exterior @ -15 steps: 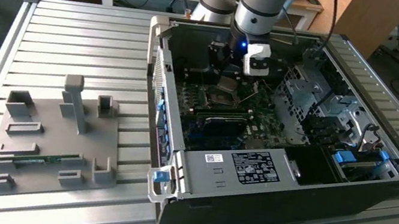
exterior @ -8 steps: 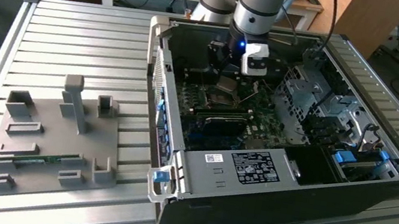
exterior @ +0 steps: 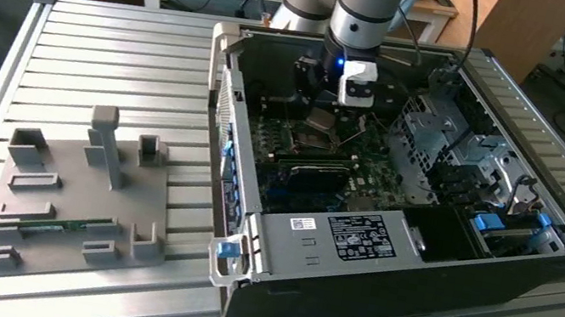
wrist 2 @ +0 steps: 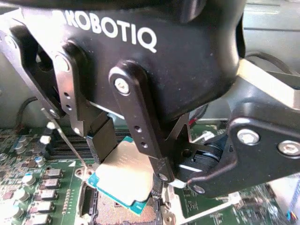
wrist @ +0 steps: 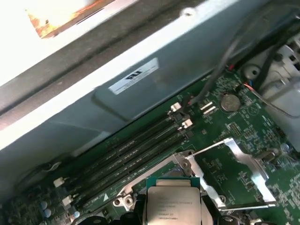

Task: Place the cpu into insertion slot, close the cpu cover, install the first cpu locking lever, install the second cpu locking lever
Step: 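Place the cpu into insertion slot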

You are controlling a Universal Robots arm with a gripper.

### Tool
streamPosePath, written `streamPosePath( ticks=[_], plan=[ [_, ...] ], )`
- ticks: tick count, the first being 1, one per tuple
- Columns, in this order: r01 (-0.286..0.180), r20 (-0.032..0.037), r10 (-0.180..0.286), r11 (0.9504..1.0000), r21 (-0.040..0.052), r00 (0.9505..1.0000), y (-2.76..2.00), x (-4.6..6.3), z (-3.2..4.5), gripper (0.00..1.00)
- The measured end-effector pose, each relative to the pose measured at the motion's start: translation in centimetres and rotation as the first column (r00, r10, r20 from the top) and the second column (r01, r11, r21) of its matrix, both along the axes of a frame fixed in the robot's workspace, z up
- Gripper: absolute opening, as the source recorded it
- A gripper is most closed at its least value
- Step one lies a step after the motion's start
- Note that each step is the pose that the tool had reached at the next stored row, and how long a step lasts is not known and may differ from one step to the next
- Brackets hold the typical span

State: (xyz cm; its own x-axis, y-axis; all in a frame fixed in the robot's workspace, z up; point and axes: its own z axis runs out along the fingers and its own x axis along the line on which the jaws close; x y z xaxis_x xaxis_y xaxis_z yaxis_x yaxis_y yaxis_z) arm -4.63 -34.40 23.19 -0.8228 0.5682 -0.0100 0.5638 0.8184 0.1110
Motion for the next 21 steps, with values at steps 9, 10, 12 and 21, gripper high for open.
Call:
streamPosePath(
  ticks=[9,10,12,21],
  plan=[
    [0.117,0.0000,-0.117,0.9932,-0.0001,0.9932,0.00,0.00,-0.03,0.54],
    [0.125,0.0000,-0.125,0.9922,-0.0001,0.9922,0.00,0.00,-0.04,0.54],
    [0.150,0.0000,-0.150,0.9887,-0.0001,0.9887,0.00,0.00,-0.05,0.54],
    [0.302,0.0000,-0.302,0.9534,0.0000,0.9534,0.00,0.00,-0.11,0.54]
  ],
)
